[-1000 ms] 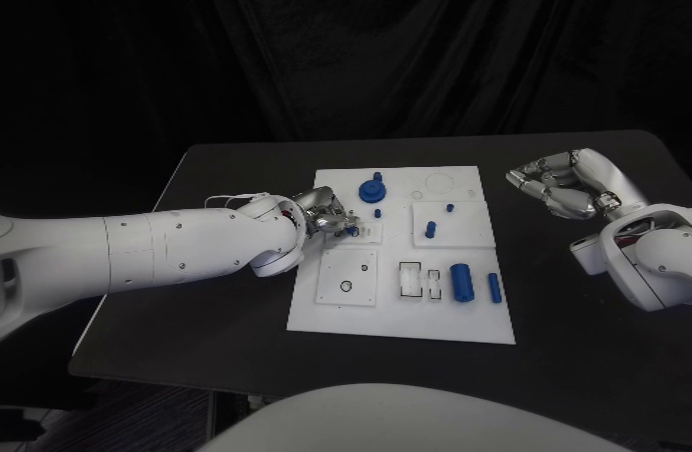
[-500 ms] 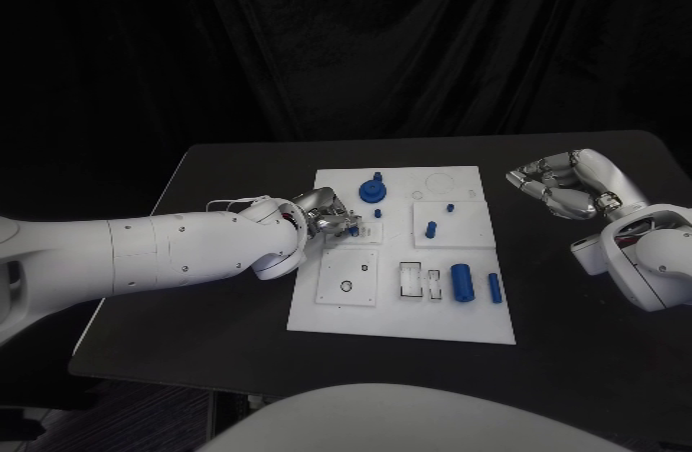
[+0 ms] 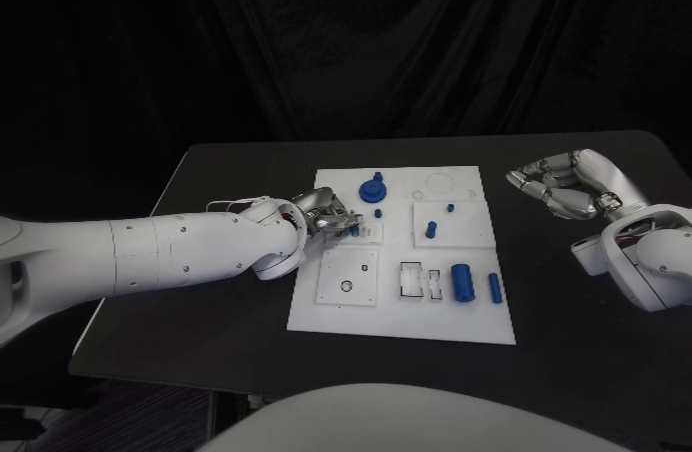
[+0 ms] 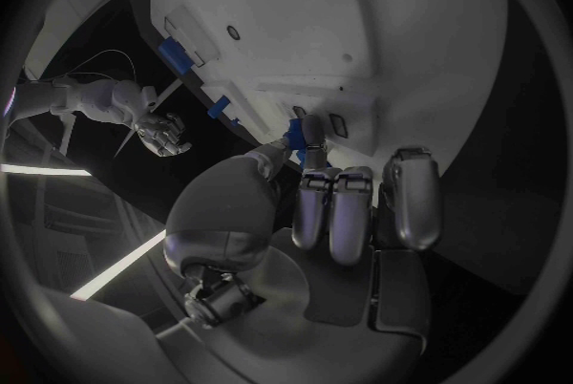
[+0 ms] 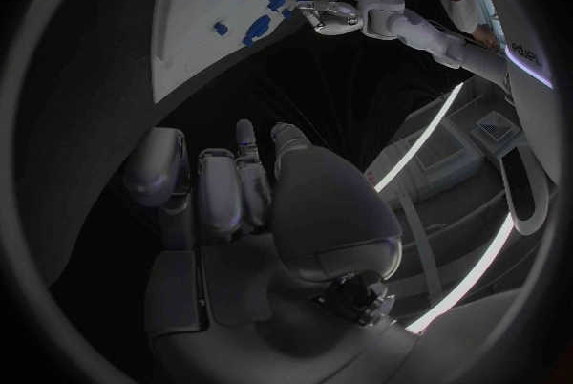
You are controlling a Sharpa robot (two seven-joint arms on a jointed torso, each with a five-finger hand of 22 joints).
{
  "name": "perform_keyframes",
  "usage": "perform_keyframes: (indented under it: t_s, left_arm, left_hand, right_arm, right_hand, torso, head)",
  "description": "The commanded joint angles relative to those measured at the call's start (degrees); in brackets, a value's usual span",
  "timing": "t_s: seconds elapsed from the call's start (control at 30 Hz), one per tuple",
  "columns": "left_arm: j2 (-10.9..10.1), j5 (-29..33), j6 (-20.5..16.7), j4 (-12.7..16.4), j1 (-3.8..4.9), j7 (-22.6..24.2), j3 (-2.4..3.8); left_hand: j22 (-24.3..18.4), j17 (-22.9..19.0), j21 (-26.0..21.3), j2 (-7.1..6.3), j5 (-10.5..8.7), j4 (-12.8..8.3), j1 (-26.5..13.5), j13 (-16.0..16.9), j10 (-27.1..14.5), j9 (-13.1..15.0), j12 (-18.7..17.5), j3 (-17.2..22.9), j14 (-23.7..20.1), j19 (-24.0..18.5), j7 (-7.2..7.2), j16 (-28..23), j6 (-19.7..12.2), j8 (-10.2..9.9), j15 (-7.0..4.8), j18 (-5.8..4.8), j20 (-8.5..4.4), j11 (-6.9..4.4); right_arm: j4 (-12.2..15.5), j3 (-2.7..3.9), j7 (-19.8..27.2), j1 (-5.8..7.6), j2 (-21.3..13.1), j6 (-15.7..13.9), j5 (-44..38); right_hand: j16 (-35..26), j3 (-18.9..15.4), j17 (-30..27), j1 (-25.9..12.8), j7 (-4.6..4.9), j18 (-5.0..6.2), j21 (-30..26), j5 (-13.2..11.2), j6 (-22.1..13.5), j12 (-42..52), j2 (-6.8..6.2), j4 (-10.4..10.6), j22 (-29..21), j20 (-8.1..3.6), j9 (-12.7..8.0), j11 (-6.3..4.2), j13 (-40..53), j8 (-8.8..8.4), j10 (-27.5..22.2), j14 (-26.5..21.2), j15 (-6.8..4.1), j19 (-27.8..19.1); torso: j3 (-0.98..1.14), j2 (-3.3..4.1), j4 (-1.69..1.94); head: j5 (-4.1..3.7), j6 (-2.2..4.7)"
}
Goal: Assemble the parts on the task board
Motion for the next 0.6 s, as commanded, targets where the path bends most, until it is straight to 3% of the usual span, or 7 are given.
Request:
perform_keyframes:
  t_s: [0.03,0.3,0.6]
  left_arm:
    - [0.1,0.0,0.4,0.0,-0.18,0.2,0.00]
    - [0.0,0.0,1.1,0.0,-0.28,0.0,0.00]
    - [-0.3,0.0,1.8,0.2,-0.36,0.5,0.00]
  left_hand:
    - [0.0,15.1,-0.2,-0.61,-0.45,0.2,0.0,15.1,6.0,0.0,0.2,-0.7,5.9,0.1,0.51,0.1,-0.1,-0.4,-0.08,-0.63,0.26,0.10]
    - [0.1,15.1,-0.4,-1.07,-1.22,1.6,-0.1,15.1,6.0,0.1,0.2,-3.0,5.9,0.1,0.60,0.1,0.0,-0.8,0.00,-0.63,0.34,0.17]
    - [0.5,15.1,-0.5,-1.25,-3.04,6.9,-0.8,15.1,6.0,0.5,0.2,-9.5,5.9,0.3,0.51,0.1,0.8,-1.6,-0.02,-0.65,0.37,0.14]
  right_arm:
    - [0.0,0.04,-1.1,-0.15,0.0,0.6,0.1]
    - [-0.1,0.04,-1.3,-0.15,0.0,0.9,0.1]
    - [-0.2,0.04,-1.5,-0.16,0.0,0.9,0.1]
  right_hand:
    - [-0.2,0.1,-0.1,0.5,0.17,-0.17,-0.5,0.3,0.2,-0.2,-0.11,0.0,1.0,-0.17,-0.1,-0.09,-2.9,-0.32,-0.4,0.9,-0.40,-0.4]
    - [-0.2,0.1,-0.1,0.5,0.18,-0.16,-0.5,0.3,0.2,-0.2,-0.16,0.0,1.0,-0.16,-0.1,-0.08,-2.9,-0.31,-0.4,0.8,-0.40,-0.4]
    - [-0.2,0.0,-0.1,0.5,0.19,-0.15,-0.6,0.3,0.2,-0.2,-0.21,0.0,0.9,-0.16,-0.1,-0.07,-2.9,-0.31,-0.4,0.8,-0.39,-0.4]
  torso:
    - [0.02,0.00,-0.01]
    - [0.00,0.00,-0.02]
    - [0.00,-0.06,0.01]
  head:
    - [-0.02,0.01]
    - [0.06,0.01]
    - [-0.01,0.01]
